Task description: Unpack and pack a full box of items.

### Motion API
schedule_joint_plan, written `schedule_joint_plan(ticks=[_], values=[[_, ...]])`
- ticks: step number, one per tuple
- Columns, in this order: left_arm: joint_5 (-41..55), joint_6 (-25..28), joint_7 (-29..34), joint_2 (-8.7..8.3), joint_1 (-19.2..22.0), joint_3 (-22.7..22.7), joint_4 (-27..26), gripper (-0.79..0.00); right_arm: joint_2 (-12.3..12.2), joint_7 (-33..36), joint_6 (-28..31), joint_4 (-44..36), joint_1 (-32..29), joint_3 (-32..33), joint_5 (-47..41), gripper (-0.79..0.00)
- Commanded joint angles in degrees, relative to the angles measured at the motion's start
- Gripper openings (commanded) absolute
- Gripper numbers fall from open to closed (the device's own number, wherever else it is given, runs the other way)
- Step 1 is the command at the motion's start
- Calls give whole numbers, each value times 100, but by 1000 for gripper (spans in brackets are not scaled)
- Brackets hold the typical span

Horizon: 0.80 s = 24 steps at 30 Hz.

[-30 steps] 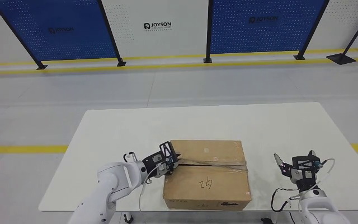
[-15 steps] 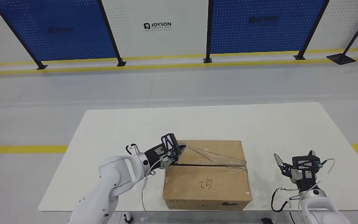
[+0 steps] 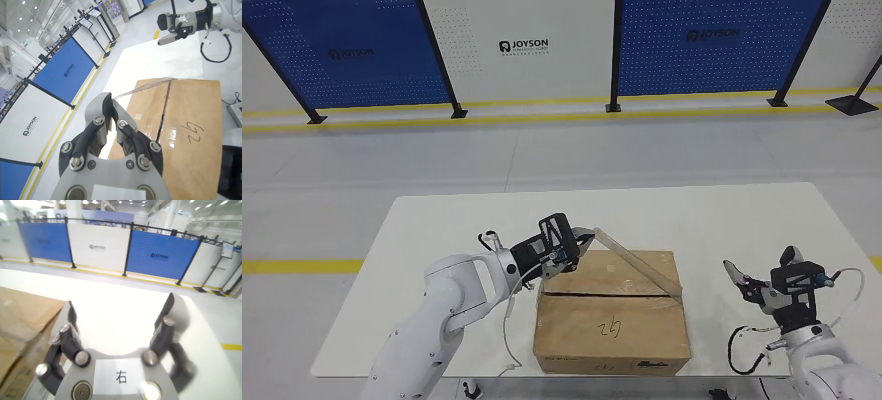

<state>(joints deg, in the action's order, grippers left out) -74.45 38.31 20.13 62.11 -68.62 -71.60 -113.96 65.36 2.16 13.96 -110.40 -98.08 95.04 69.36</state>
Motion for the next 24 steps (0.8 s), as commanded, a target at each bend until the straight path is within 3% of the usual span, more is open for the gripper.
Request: schedule_joint_plan(ticks=[1,5,12,17,24], values=[[32,15,10,9,104,65,16,-785,-25,49,534,-113,-68,89,-182,0],[74,25,31,30,297,196,48,-785,-102,185,1635,-275,-262,301,-143,0],[85,-14,23,71,599,431,123,-785,-160,334,2601,-436,-626,483,-636,0],[53,-2,111,88,734,556,137,-785,-163,543,2597,-490,-704,238,-510,0],[99,-24,156,96,789,606,106,-785,-97,655,1693,-471,-498,-419,-178,0]])
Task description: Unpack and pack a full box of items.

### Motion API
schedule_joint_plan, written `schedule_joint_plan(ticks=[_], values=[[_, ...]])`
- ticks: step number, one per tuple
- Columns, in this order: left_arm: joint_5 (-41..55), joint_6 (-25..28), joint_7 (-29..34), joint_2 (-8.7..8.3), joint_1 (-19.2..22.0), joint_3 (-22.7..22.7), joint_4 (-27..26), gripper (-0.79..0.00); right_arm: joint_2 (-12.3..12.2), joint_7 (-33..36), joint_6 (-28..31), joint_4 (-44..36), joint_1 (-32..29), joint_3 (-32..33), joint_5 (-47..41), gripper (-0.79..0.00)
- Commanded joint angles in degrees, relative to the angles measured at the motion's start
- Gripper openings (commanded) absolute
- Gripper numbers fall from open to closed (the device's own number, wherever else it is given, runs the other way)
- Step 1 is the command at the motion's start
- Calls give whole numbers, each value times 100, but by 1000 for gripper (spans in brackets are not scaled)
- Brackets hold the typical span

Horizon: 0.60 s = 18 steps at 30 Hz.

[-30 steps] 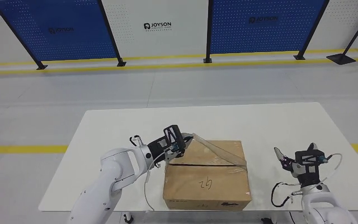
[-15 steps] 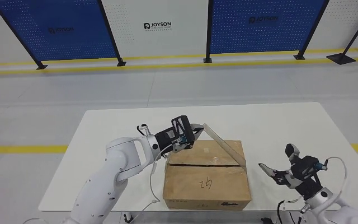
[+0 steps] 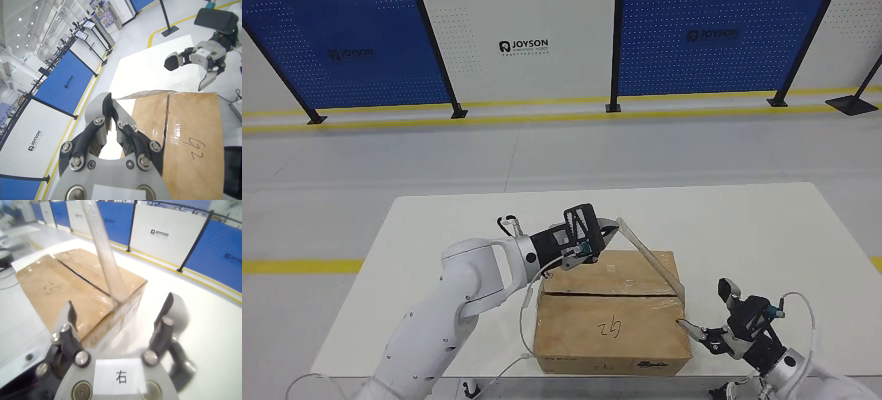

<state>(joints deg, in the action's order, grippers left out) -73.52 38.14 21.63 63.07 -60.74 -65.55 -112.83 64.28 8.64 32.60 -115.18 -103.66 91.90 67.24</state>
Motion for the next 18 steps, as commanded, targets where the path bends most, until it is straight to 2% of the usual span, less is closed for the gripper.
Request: schedule_joint_plan(ticks=[1,6,18], values=[[18,-13,8,0,-1,1,-14,-785,24,26,-327,34,108,-196,48,0],[60,-4,13,-4,-25,-8,-72,-785,83,278,-1053,207,422,-619,156,0],[183,61,44,-29,-99,-91,-157,-785,160,441,-1891,485,810,-1045,323,0]])
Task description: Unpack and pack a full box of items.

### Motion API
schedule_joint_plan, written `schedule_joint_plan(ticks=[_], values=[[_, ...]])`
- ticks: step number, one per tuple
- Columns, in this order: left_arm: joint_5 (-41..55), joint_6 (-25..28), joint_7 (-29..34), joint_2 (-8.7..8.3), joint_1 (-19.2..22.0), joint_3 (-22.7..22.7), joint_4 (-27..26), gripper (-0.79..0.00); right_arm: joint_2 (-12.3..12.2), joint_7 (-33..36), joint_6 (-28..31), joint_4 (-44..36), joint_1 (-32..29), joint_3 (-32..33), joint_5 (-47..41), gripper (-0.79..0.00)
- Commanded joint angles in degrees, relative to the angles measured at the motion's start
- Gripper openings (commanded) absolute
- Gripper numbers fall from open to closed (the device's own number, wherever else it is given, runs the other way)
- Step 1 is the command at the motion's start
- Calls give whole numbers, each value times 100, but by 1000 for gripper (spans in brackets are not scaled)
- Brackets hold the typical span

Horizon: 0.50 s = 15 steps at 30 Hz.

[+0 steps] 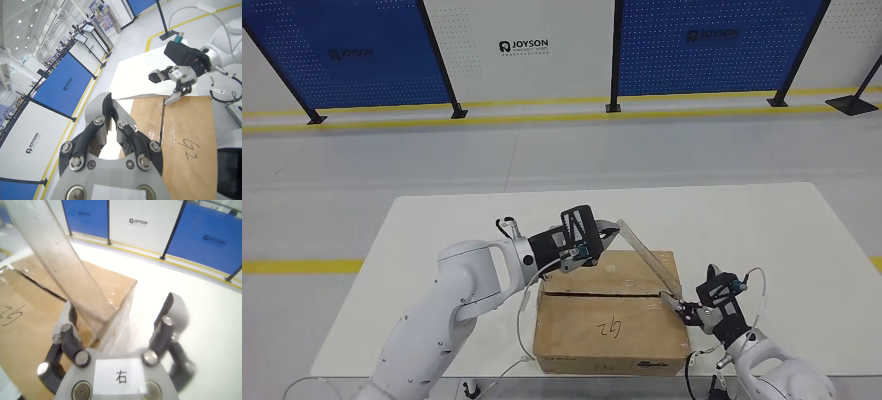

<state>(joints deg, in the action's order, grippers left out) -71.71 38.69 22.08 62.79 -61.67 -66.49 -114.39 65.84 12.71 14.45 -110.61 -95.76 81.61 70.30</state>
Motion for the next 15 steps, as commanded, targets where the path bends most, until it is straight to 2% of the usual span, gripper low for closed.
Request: schedule_joint_plan(ticks=[1,4,6,7,8,15], values=[[6,9,1,-2,-8,5,0,-785,9,69,-129,45,44,-32,20,0],[12,1,-8,-4,-15,6,0,-782,26,52,-305,95,103,-55,-38,0],[21,7,-25,-5,-17,6,5,-514,37,58,-441,118,128,-54,-72,0],[18,5,-28,-6,-17,2,11,-185,43,59,-543,135,133,-42,-94,0],[18,3,-28,-8,-20,0,15,0,51,53,-637,143,136,-41,-127,0],[65,72,10,-21,-27,-25,90,0,107,35,-1299,232,158,12,-419,0]])
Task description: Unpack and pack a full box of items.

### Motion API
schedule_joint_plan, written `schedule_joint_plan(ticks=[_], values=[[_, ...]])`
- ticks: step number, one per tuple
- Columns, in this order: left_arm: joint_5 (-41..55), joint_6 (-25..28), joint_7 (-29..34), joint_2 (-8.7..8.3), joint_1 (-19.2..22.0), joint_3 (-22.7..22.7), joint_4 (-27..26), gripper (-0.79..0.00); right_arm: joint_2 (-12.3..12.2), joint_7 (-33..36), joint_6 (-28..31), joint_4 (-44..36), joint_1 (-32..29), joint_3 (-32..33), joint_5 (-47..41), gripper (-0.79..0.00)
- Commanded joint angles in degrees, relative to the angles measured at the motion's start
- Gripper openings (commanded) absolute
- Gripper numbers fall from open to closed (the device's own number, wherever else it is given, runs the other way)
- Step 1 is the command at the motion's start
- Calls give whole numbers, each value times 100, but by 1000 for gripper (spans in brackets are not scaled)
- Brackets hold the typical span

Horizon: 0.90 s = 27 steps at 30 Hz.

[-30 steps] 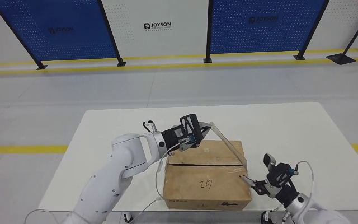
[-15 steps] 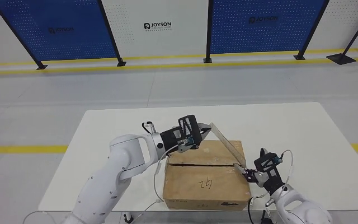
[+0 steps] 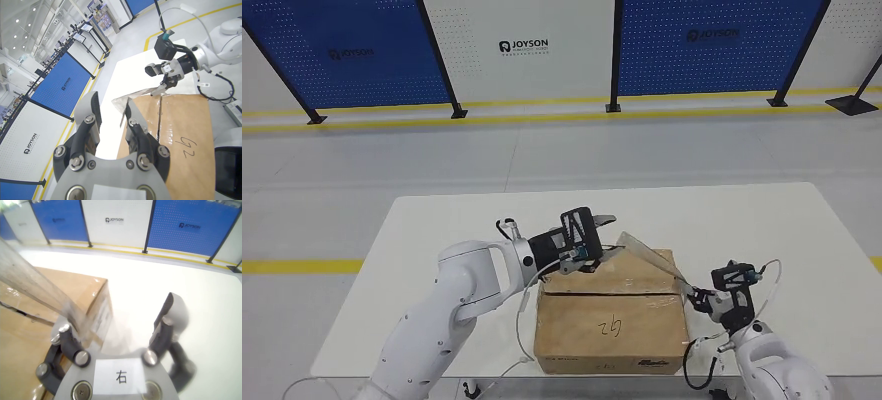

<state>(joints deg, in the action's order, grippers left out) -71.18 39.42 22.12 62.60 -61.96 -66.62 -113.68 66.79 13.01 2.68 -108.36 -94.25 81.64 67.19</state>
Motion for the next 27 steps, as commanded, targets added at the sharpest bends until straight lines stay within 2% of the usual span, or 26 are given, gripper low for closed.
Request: schedule_joint_plan(ticks=[1,15,27], values=[[22,4,12,-4,6,-23,29,0,18,16,-213,17,14,19,-142,0],[24,-30,119,-54,-113,-247,114,0,124,367,-1415,171,-49,202,-871,0],[123,-188,320,-170,-722,-870,452,0,145,467,-1887,344,-160,535,-831,0]])
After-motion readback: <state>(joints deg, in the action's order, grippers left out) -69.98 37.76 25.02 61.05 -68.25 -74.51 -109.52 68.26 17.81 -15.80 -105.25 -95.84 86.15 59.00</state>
